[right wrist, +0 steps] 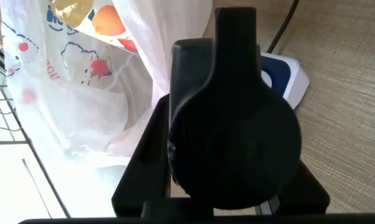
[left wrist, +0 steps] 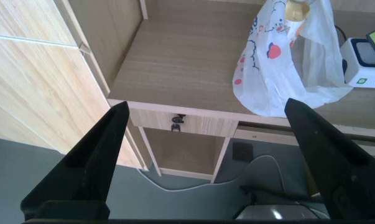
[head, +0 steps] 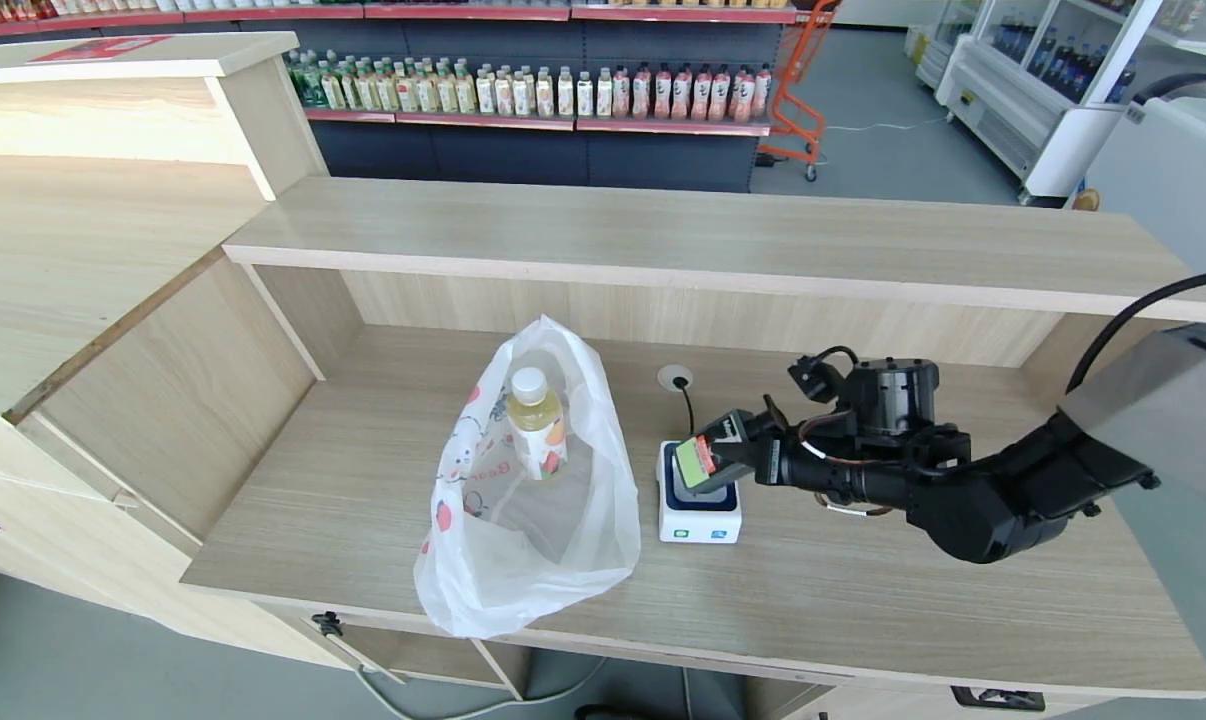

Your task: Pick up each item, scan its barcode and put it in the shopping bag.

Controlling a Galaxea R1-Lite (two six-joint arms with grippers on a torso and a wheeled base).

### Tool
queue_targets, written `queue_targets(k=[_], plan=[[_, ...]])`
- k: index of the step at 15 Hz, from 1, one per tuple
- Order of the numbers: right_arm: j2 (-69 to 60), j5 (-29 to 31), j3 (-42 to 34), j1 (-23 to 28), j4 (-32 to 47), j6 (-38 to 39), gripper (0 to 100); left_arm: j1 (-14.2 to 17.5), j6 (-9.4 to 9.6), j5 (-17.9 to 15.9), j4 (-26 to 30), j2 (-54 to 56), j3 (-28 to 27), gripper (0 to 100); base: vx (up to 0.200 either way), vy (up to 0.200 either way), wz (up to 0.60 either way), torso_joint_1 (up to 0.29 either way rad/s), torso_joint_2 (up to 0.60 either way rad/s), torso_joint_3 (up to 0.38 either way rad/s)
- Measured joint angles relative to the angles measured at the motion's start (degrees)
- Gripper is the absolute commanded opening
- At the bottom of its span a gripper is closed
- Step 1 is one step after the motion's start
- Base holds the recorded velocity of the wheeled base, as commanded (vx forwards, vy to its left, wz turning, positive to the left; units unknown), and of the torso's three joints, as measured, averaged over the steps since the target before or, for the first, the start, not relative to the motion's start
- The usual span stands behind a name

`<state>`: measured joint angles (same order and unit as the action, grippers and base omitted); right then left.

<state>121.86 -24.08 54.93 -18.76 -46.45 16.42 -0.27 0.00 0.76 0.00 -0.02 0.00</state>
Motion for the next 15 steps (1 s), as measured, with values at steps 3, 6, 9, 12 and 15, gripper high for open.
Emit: queue_targets(k=[3, 6, 9, 12, 15], plan=[[-6.5, 1.8, -3.5, 0.1, -4.7, -1.7, 0, 0.0, 0.00, 0.0, 0.0, 0.0, 0.0, 100, 0.000, 0.200, 0.00, -0.004, 0.00, 0.002], [-14.7, 1.7, -11.4, 0.0, -5.9, -2.4, 0, -0.1, 0.00, 0.0, 0.0, 0.0, 0.0, 100, 0.000, 0.200, 0.00, 0.012, 0.01, 0.002], [-19.5, 1.6, -15.4, -0.9, -5.9, -2.5, 0, 0.0, 0.00, 0.0, 0.0, 0.0, 0.0, 100, 0.000, 0.200, 0.00, -0.002, 0.00, 0.004], [-20.1, 1.5, -15.9, -1.7, -4.6, -2.9, 0, 0.0, -0.18, 0.0, 0.0, 0.0, 0.0, 100, 0.000, 0.067, 0.00, 0.001, 0.00, -0.001], [-17.4, 1.7, -15.8, -2.0, -4.5, -5.1, 0, 0.0, -0.21, 0.0, 0.0, 0.0, 0.0, 100, 0.000, 0.000, 0.00, 0.000, 0.00, 0.000]])
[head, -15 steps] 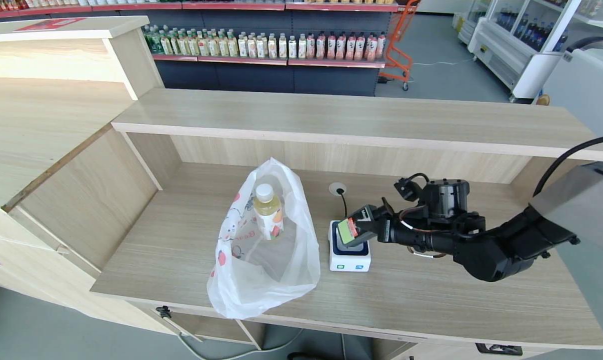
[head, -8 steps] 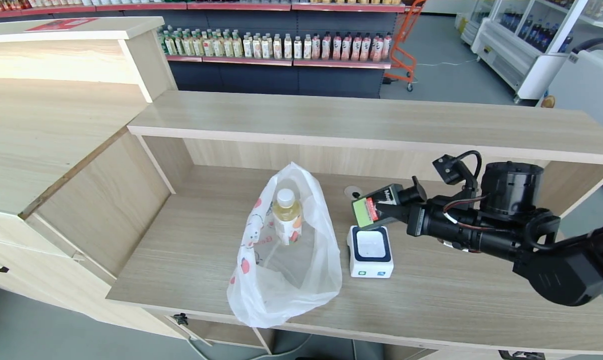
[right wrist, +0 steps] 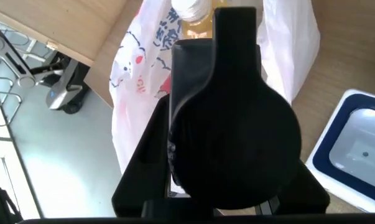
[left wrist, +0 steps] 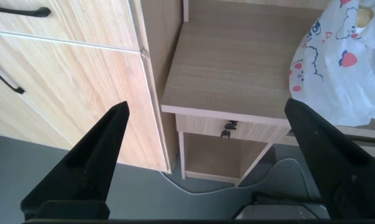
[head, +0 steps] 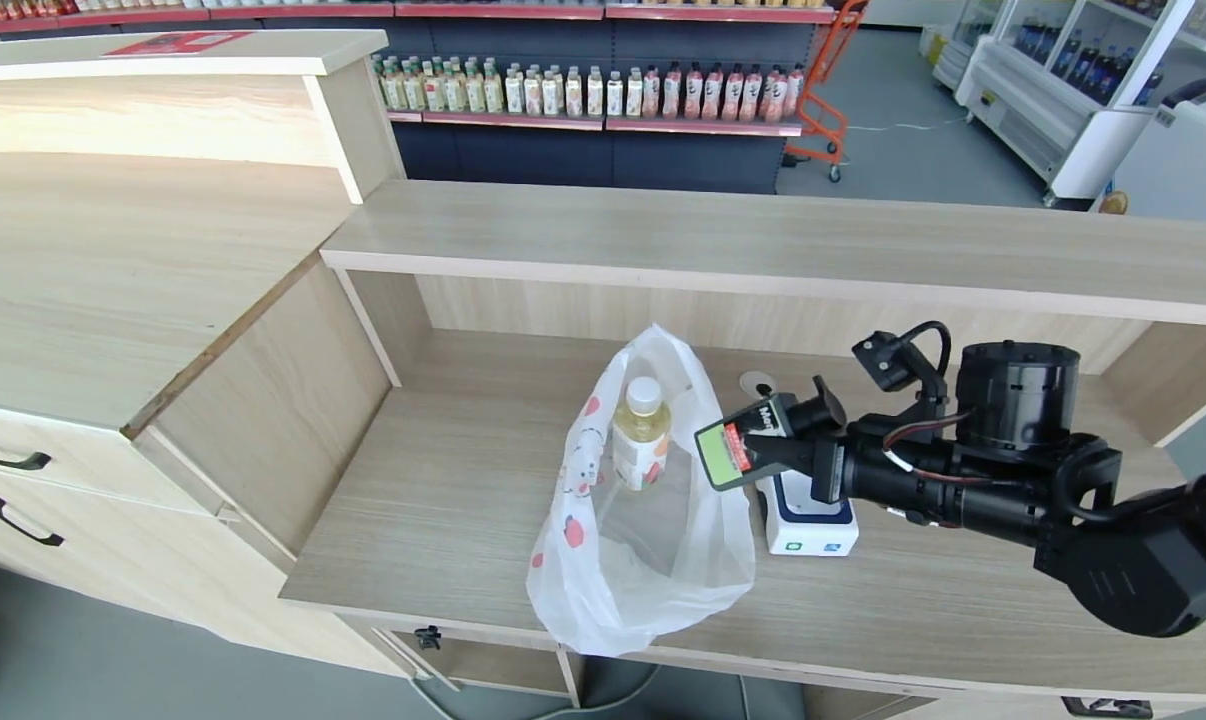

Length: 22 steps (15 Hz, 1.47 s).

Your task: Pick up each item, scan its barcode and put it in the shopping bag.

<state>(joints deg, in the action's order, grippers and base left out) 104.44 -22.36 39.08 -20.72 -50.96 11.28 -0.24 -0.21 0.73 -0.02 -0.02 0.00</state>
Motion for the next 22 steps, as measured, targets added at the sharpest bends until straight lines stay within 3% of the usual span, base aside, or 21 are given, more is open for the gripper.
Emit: queue_targets(k=[7, 11, 17, 22], plan=[[7.9, 0.5, -0.9, -3.3, -0.9, -9.9, 0, 0.0, 0.00, 0.0, 0.0, 0.0, 0.0, 100, 0.000, 0.000, 0.00, 0.000, 0.00, 0.000], [14.7, 2.9, 0.9, -4.2, -8.0, -14.4, 0, 0.0, -0.01, 0.0, 0.0, 0.0, 0.0, 100, 0.000, 0.000, 0.00, 0.000, 0.00, 0.000], [23.6, 3.3, 6.0, -5.2, -8.1, -26.6, 0, 0.0, 0.00, 0.0, 0.0, 0.0, 0.0, 100, 0.000, 0.000, 0.00, 0.000, 0.00, 0.000], [26.6, 3.3, 9.6, -6.9, -7.9, -30.2, 0, 0.0, -0.01, 0.0, 0.0, 0.0, 0.0, 100, 0.000, 0.000, 0.00, 0.000, 0.00, 0.000]])
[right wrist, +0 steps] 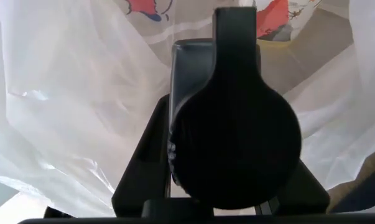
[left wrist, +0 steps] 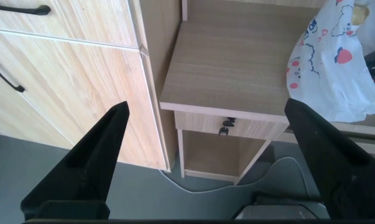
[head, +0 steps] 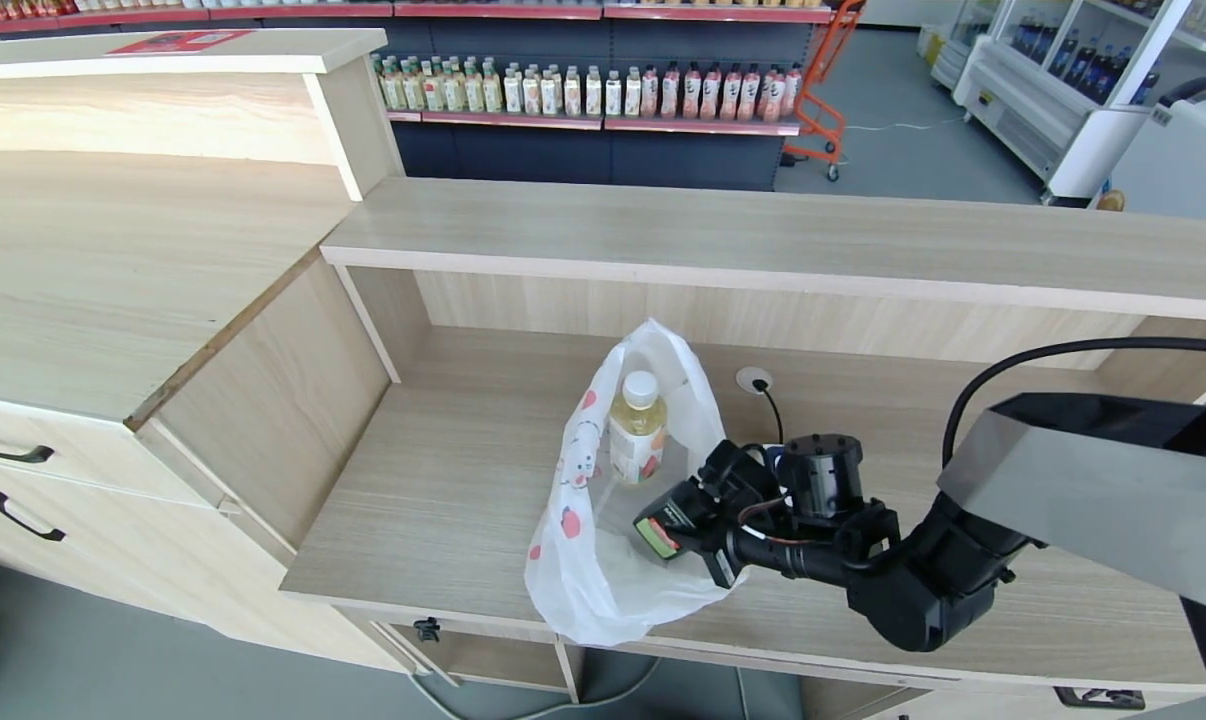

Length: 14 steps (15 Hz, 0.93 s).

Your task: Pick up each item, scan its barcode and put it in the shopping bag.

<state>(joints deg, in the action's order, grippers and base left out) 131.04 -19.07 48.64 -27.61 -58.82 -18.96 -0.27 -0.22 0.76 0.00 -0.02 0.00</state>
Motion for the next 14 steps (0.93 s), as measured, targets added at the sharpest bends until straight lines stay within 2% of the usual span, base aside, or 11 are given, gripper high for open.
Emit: queue_targets(k=[1, 2, 6, 9, 12, 14], plan=[[0.2, 0.0, 0.4, -0.2, 0.0, 0.0, 0, 0.0, 0.00, 0.0, 0.0, 0.0, 0.0, 100, 0.000, 0.000, 0.00, 0.000, 0.00, 0.000], [0.4, 0.0, 1.0, -0.3, 0.1, 0.0, 100, 0.0, 0.00, 0.0, 0.0, 0.0, 0.0, 100, 0.000, 0.000, 0.00, 0.000, 0.00, 0.000], [0.0, -0.3, 2.3, -0.4, 0.2, 3.6, 100, 0.0, -0.02, 0.0, 0.0, 0.0, 0.0, 100, 0.000, 0.000, 0.00, 0.000, 0.00, 0.000], [-2.9, -0.4, 2.2, -0.4, 3.8, 12.8, 100, 0.0, 0.00, 0.0, 0.0, 0.0, 0.0, 100, 0.000, 0.000, 0.00, 0.000, 0.00, 0.000], [-9.4, -0.4, 1.7, 0.4, 10.1, 25.6, 100, 0.0, 0.00, 0.0, 0.0, 0.0, 0.0, 100, 0.000, 0.000, 0.00, 0.000, 0.00, 0.000], [-16.2, -0.5, -0.2, 2.2, 14.2, 30.0, 100, 0.0, -0.02, 0.0, 0.0, 0.0, 0.0, 100, 0.000, 0.000, 0.00, 0.000, 0.00, 0.000]])
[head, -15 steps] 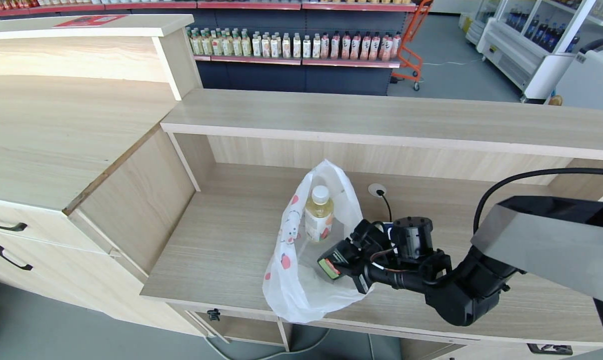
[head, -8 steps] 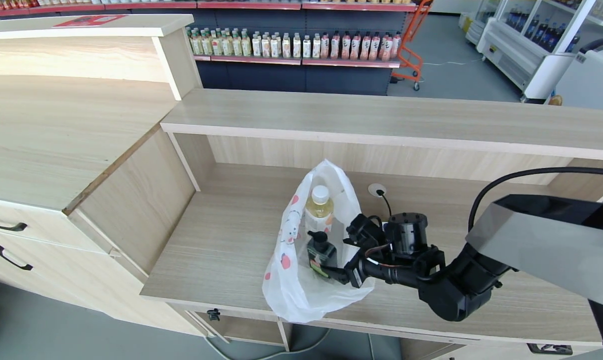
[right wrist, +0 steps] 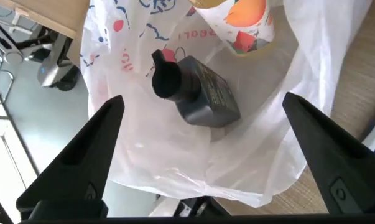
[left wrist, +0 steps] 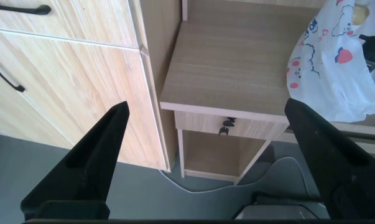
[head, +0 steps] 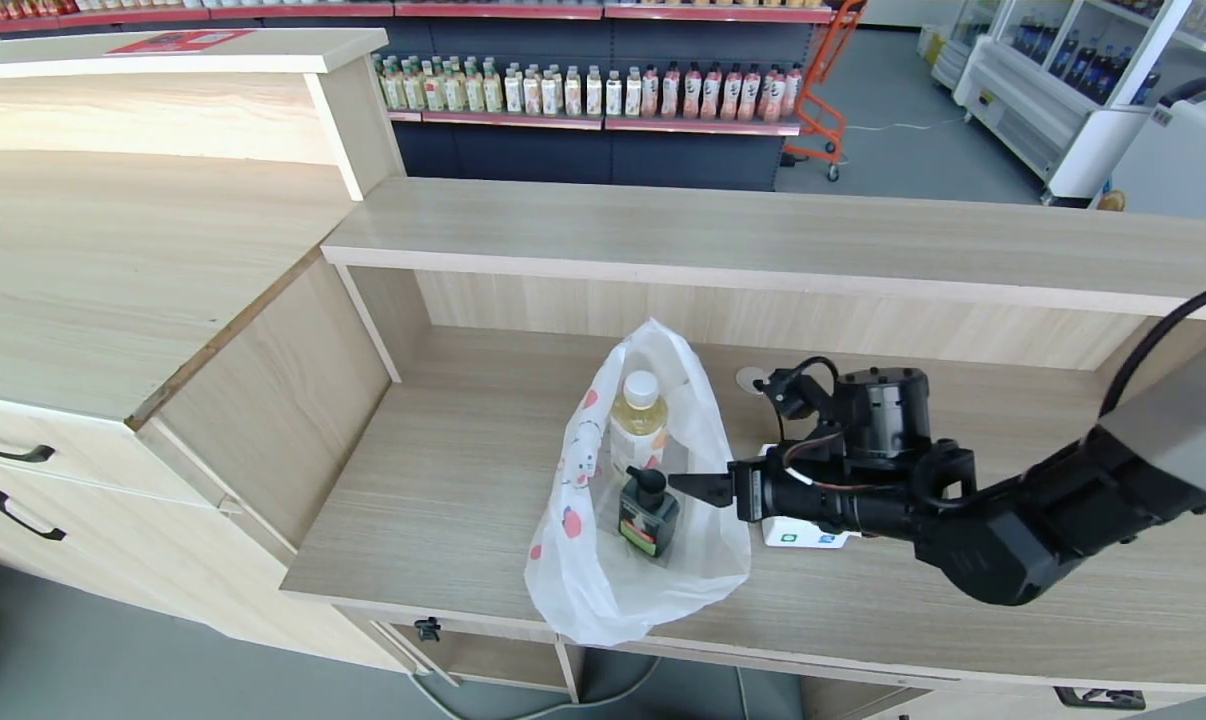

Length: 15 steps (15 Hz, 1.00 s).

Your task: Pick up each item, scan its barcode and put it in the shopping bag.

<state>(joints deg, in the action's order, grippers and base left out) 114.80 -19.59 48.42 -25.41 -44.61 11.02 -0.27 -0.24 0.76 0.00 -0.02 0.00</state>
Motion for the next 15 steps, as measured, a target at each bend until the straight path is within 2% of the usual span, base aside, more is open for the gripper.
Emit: queue_targets(k=[4, 9, 11, 15], plan=[[-18.2, 0.4, -9.1, 5.0, 4.6, 0.8, 100, 0.0, 0.00, 0.0, 0.0, 0.0, 0.0, 100, 0.000, 0.000, 0.00, 0.000, 0.00, 0.000], [-54.4, 5.7, -34.4, 15.2, 11.4, -5.0, 100, 0.0, 0.04, 0.0, 0.0, 0.0, 0.0, 100, 0.000, 0.000, 0.00, 0.000, 0.00, 0.000], [-71.3, 9.9, -40.4, 18.2, 20.7, -7.2, 100, 0.0, 0.04, 0.0, 0.0, 0.0, 0.0, 100, 0.000, 0.000, 0.00, 0.000, 0.00, 0.000], [-99.5, 17.1, -46.3, 22.1, 41.9, -10.5, 100, 0.0, 0.04, 0.0, 0.0, 0.0, 0.0, 100, 0.000, 0.000, 0.00, 0.000, 0.00, 0.000]])
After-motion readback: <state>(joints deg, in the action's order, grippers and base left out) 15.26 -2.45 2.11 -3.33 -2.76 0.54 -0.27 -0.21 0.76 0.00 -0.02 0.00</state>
